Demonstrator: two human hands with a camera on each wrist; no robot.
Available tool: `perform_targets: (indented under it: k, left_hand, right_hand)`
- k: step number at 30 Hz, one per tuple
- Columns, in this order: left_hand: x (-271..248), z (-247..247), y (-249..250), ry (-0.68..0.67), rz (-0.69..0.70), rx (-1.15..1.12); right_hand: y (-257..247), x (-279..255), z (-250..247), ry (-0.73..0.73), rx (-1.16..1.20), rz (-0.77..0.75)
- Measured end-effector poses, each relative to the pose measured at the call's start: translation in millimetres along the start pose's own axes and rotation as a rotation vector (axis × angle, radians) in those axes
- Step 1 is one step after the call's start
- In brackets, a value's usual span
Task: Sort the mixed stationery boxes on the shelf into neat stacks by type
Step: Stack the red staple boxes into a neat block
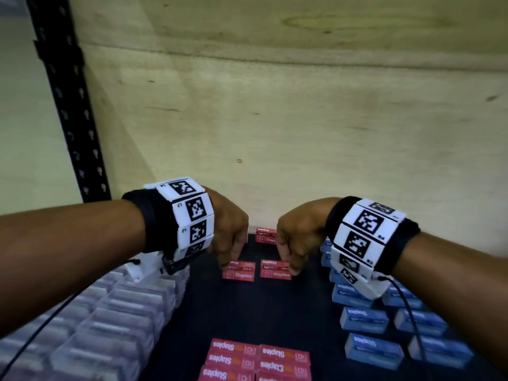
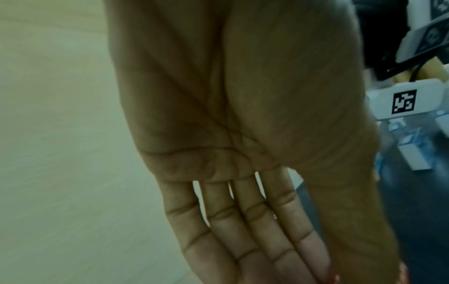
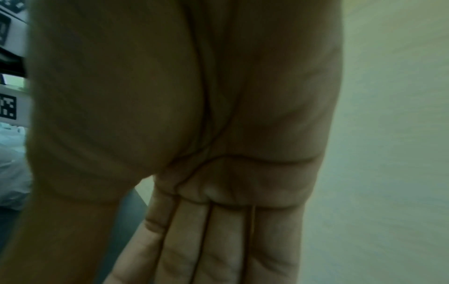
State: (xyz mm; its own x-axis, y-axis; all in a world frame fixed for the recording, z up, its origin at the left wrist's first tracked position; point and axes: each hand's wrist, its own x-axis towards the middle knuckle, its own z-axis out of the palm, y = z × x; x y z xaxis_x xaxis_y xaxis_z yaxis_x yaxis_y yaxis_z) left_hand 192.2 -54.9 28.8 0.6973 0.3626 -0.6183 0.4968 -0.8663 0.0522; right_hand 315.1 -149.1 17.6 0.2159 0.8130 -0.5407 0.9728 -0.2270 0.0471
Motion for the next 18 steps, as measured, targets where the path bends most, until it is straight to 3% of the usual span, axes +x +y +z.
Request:
perform_targets:
  k: [18]
  left_hand:
    - [-65.2,54.6,33.3,0.045,0.072,0.049]
  right_hand:
    - [-33.1,-77.9,42.4,-0.021,-0.024,-0.111]
